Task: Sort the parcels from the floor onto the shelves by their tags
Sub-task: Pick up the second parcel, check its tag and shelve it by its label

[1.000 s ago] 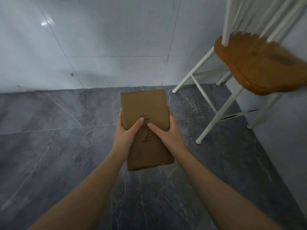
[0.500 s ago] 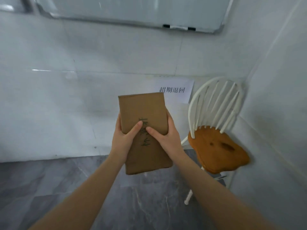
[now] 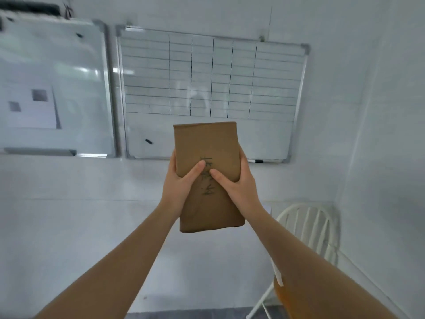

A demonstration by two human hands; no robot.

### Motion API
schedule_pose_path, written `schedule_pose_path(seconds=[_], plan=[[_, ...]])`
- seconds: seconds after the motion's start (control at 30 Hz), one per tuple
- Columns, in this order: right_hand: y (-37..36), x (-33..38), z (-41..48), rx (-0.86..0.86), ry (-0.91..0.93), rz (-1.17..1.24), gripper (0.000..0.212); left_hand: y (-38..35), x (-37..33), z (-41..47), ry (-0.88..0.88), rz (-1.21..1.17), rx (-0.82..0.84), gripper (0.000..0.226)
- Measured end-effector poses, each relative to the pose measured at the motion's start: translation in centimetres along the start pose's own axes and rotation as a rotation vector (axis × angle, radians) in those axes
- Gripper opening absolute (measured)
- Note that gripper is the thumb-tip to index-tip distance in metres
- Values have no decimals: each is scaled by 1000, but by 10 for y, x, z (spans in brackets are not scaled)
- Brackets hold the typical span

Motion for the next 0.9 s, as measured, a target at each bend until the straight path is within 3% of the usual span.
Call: schedule_pose_path(seconds=[0.07,0.2,0.37,0.6,0.8,0.9], plan=[[4,28,2,-5,55,15,89,-3,-27,8,-51,6,12,61],[13,68,3,-46,138,33,90,-8,-71,18,-144,41,20,80],[26,94,0,-84,172,56,89,-17,-105,25,-229,97,46,63],[35,107,-4,-102,212,71,87,-23,-120,23,-275,94,38,68],[33,101,0,21,100,304,46,-19,-124,18,-248,59,69,64],[39,97,4,30,31,363,43,-10,-126,18,-208,20,95,58]])
Point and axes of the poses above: each hand's wrist, its own z-axis towards the middle knuckle, its own y-axis out of the back of the hand, x = y × z, the point moved 8 cm from there along z, towards the middle knuckle, and after that the axes turned 11 degrees about -y, right-handed, at the moved point
